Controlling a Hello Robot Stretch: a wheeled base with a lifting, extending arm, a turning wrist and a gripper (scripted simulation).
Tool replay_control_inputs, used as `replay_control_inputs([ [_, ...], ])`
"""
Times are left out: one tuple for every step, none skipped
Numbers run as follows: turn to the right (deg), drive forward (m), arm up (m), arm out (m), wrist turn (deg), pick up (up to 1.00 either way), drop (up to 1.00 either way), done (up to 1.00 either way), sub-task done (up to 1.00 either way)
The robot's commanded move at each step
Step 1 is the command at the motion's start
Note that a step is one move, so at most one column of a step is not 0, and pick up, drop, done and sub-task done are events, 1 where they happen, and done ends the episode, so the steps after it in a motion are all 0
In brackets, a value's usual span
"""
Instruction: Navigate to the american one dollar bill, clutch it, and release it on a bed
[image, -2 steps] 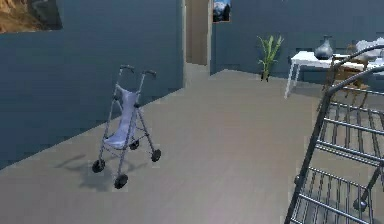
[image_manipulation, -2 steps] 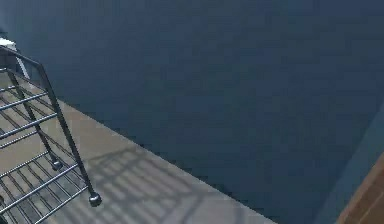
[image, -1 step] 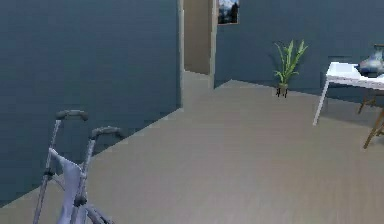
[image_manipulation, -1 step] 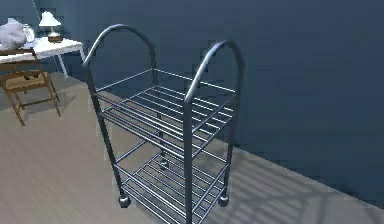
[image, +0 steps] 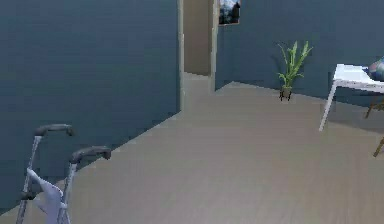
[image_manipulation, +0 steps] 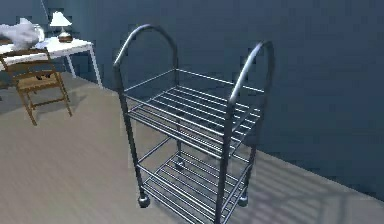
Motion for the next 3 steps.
replay_control_inputs([
  [33.0,0.00,0.00,0.00,0.0,0.00,0.00,0.00,0.00],
  [0.0,0.90,0.00,0.00,0.0,0.00,0.00,0.00,0.00],
  [45.0,0.00,0.00,0.00,0.0,0.00,0.00,0.00,0.00],
])
